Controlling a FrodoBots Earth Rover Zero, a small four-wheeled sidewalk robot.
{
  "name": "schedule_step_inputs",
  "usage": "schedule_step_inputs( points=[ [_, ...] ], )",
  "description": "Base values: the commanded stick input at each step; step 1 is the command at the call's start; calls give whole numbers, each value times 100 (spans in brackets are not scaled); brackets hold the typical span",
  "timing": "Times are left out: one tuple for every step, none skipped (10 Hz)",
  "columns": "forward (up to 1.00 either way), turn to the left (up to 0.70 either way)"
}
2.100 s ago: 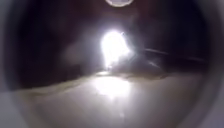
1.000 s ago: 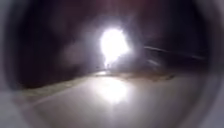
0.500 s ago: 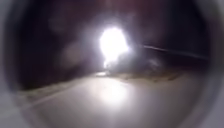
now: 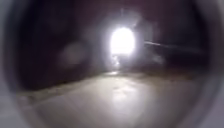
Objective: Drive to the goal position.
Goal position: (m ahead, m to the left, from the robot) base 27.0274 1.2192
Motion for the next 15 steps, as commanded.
schedule_step_inputs(
  points=[
    [85,0],
    [85,0],
    [85,0],
    [85,0],
    [85,0],
    [85,0],
    [85,0],
    [85,0],
    [85,0],
    [85,0],
    [85,0],
    [85,0],
    [85,0],
    [85,0],
    [85,0]
  ],
)
